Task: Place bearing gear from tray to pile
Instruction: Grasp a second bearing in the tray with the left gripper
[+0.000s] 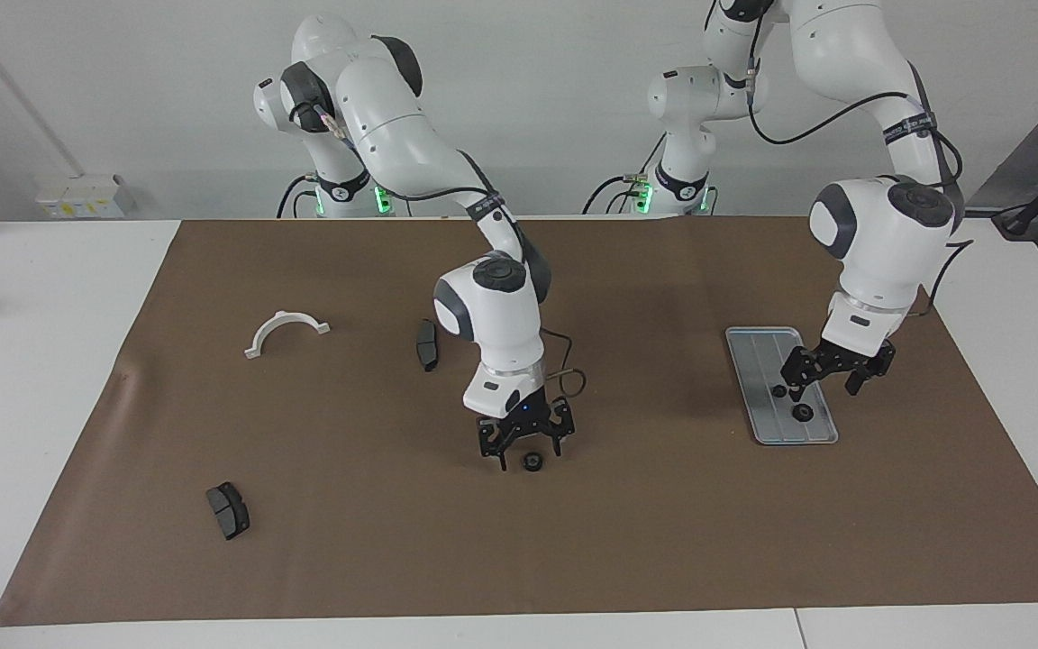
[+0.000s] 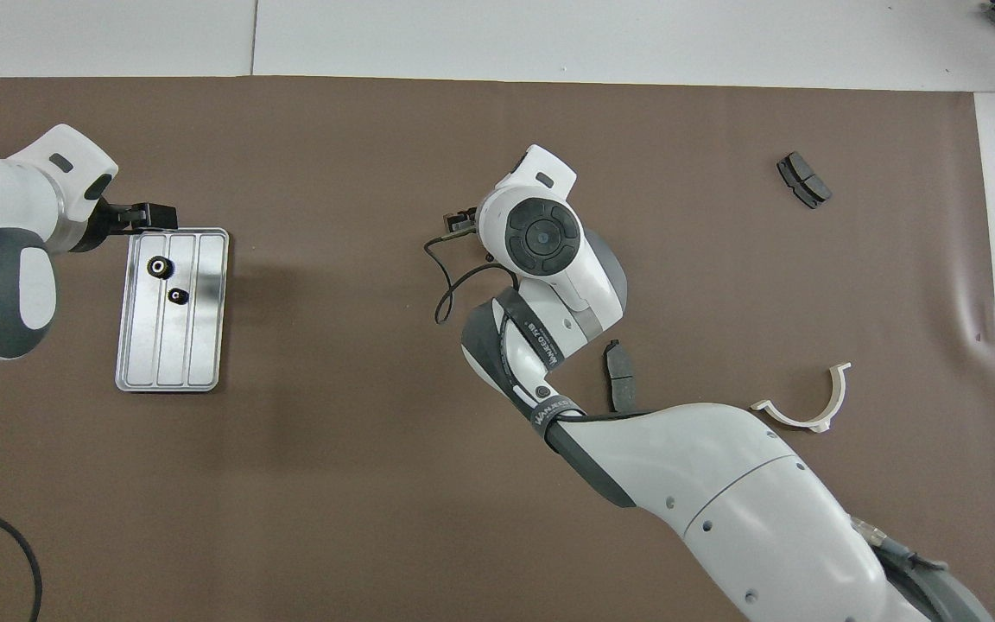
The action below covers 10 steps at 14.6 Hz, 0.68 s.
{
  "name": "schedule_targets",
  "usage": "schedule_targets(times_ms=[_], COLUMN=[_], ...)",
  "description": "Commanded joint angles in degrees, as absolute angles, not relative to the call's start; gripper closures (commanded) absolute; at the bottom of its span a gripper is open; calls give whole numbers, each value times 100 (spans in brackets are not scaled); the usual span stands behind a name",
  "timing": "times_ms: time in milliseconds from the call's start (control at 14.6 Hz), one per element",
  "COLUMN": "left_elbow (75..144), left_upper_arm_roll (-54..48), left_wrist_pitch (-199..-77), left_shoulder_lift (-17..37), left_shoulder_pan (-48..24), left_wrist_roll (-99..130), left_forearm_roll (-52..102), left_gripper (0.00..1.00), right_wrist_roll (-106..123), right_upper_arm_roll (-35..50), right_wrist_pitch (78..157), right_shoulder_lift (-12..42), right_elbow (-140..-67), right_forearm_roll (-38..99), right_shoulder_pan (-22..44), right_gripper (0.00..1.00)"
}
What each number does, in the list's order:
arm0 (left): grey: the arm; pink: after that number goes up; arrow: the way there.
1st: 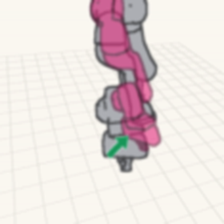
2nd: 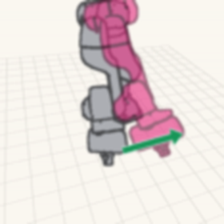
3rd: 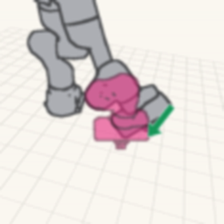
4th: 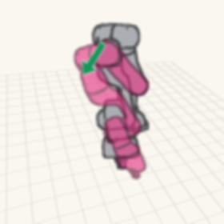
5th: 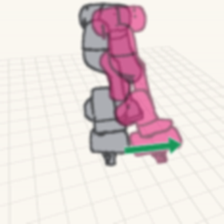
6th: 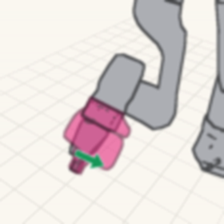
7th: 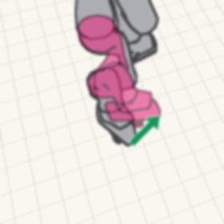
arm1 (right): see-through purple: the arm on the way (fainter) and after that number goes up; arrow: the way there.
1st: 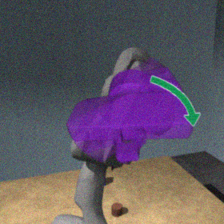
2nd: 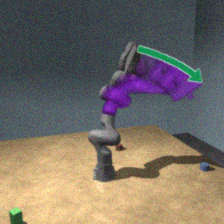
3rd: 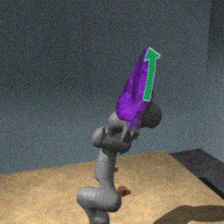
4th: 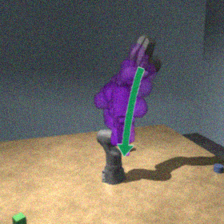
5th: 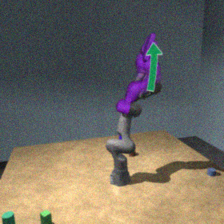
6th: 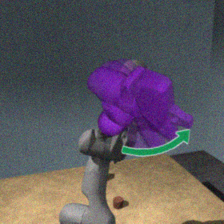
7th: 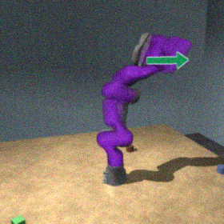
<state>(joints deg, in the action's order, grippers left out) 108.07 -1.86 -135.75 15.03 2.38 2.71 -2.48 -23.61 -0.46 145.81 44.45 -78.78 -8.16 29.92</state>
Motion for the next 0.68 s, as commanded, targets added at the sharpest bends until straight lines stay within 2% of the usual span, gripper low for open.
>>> schedule_targets(times_ms=[0, 205, 410, 478, 615], left_elbow=[10846, 10863, 10994, 11117, 11311], left_upper_arm_roll=[-237, -237, -237, -237, -246], left_wrist_pitch=[-13877, -14115, -14176, -14290, -14571], left_shoulder_lift=[1774, 2030, 2083, 2083, 2083], left_shoulder_pan=[386, 457, 510, 510, 510], left_wrist_roll=[150, 149, 149, 149, 158], left_forearm_roll=[-114, -114, -114, -106, -105], left_gripper=[0, 0, 12, 17, 19], right_wrist_roll=[-2417, -2417, -2408, -2417, -2417], right_upper_arm_roll=[-53, -53, -53, -53, -53], right_wrist_pitch=[14721, 14652, 14634, 14616, 14581], right_shoulder_lift=[4544, 4614, 4623, 4614, 4614], right_elbow=[-7831, -7805, -7796, -7796, -7787], right_forearm_roll=[-984, -1203, -1310, -1292, -1301], right_shoulder_pan=[3076, 3120, 3050, 3076, 3076], right_gripper=[27, 28, 30, 34, 51])
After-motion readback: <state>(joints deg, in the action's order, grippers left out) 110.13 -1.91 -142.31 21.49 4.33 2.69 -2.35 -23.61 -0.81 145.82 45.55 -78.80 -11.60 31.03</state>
